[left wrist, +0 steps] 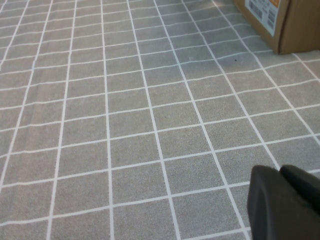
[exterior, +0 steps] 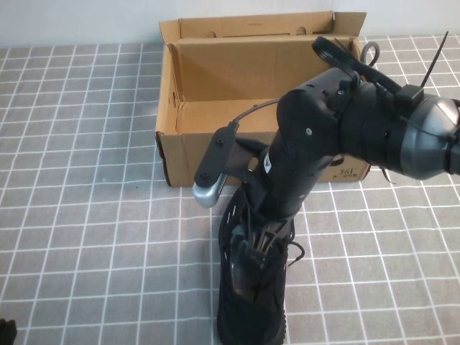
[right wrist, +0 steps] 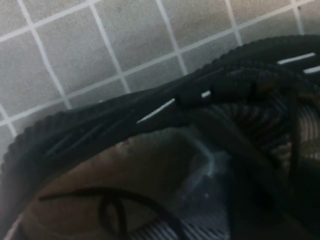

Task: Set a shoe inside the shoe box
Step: Pick up the shoe from the table

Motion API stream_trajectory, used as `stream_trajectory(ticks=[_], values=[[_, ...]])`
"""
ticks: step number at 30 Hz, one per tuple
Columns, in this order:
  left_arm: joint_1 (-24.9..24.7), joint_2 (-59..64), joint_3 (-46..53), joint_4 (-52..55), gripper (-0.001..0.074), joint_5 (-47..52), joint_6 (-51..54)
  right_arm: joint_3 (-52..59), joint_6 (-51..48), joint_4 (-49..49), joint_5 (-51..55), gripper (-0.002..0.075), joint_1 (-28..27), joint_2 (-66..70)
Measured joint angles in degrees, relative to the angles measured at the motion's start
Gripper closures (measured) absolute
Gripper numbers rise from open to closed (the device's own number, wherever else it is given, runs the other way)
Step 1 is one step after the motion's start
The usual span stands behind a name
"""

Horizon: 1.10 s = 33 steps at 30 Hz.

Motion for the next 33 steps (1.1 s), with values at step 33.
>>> stream_trajectory(ticks=[33], values=[[0.00,0.00,0.00,0.00,0.0735,0.00,0.00,-21.23,3.82,3.21,16.07,0.0731,0.32,-12.99]])
